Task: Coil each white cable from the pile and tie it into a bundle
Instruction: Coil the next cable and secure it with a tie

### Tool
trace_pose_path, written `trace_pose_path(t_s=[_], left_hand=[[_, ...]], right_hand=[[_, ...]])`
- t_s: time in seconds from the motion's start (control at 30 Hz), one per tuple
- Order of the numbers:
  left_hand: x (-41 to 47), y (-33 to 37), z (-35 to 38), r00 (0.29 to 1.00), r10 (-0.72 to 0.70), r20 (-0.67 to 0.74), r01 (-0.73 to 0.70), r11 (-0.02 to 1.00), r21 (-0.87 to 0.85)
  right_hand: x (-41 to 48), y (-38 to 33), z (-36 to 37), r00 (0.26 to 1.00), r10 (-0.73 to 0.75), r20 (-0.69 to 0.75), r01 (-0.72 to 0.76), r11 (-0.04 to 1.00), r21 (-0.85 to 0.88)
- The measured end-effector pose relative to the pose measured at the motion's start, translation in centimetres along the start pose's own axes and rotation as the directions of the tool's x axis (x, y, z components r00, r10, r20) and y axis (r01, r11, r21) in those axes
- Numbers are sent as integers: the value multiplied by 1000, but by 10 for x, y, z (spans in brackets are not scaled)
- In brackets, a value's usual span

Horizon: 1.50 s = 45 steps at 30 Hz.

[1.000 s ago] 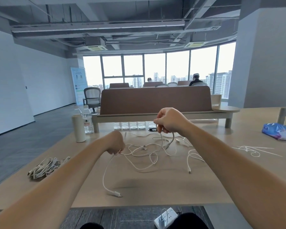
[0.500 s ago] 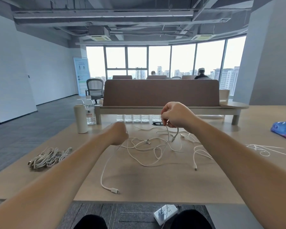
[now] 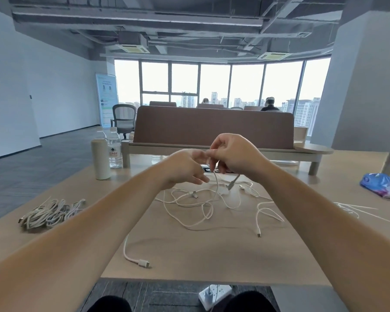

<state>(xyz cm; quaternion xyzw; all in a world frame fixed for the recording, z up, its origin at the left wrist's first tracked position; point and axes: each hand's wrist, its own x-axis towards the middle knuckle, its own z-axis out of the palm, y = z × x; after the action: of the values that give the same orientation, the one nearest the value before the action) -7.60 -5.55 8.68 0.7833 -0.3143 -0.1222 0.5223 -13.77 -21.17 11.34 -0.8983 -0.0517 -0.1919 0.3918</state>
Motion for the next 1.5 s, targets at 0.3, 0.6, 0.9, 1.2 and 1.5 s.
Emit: trace_pose_path(t_s=[0.3,0.6,0.9,1.2,1.5], left_hand=[[12,-9,6,988,46,-149,-32,995,100],[7,-4,-5,977,70,-201,-13,963,271],[-2,6,3,991,95,-94,-89,993,71],[-8,9,9,990,64,-126,-72,995,-65],[-6,-1,11,993,-69,-100,31,940,-340]], right_hand=[[-9,12,-9,999,23,-22,-21,998,60],[-8,53,-22,988,135,-75,-136,991,-6],[-1,46,-12,975,129,-182,-96,979,179],[-1,30,-6,983,145,-114,-87,908,410],[4,30,1,976,97,-193,-72,989,131]])
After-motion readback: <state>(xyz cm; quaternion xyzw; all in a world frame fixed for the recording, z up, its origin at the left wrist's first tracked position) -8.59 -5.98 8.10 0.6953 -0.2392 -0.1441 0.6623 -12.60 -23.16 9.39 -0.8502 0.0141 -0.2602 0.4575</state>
